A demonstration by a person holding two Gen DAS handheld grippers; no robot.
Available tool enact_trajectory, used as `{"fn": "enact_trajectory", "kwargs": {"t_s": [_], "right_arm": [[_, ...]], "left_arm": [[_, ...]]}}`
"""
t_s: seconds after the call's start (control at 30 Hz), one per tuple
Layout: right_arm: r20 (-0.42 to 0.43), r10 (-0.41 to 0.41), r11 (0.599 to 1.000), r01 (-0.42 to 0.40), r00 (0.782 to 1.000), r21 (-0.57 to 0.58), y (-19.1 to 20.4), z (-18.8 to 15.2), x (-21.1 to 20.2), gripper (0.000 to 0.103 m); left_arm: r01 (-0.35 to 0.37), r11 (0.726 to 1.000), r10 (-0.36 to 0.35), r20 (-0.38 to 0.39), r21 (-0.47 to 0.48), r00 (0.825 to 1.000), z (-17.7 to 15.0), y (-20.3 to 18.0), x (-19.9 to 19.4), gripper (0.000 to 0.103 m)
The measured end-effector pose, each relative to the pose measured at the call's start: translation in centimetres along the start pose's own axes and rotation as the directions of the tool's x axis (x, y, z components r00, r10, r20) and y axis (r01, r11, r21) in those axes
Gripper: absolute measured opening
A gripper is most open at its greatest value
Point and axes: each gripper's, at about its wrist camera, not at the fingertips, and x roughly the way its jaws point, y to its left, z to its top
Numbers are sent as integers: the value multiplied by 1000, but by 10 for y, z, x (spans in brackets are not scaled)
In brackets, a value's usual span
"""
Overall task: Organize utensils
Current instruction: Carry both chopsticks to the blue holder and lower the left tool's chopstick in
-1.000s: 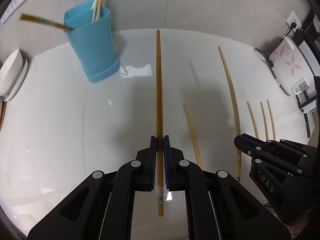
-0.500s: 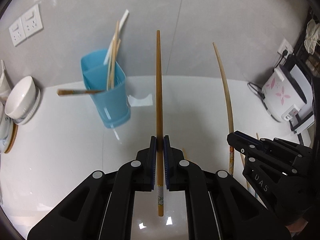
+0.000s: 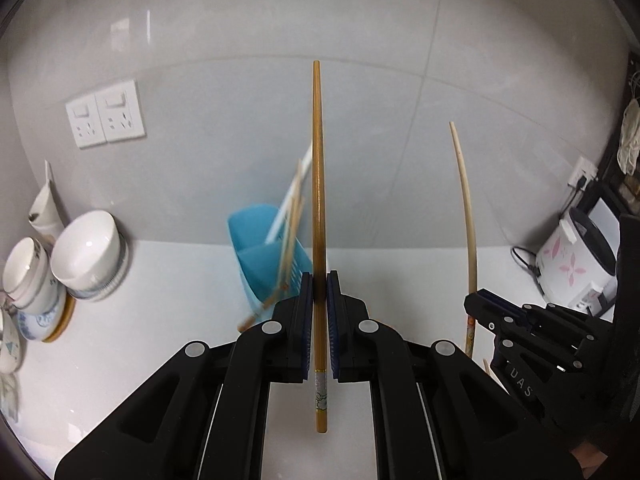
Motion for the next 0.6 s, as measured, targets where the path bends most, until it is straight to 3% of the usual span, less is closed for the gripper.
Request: {"fn": "enact_trajectory", "kwargs": {"t_s": [0.27, 0.43, 0.6], "right_arm": [[75, 23, 1000, -22, 997, -13, 12, 31, -4, 6], [130, 41, 999, -38, 991, -19, 19, 46, -7, 6], [188, 117, 993, -111, 975, -45, 25, 57, -9, 6]], "left_arm": [[-64, 998, 64, 97, -4, 993, 31, 17, -9, 6], [-5, 999, 12, 182, -36, 983, 51, 37, -10, 6], [47, 997, -32, 240, -58, 970, 62, 56, 4, 6]]}}
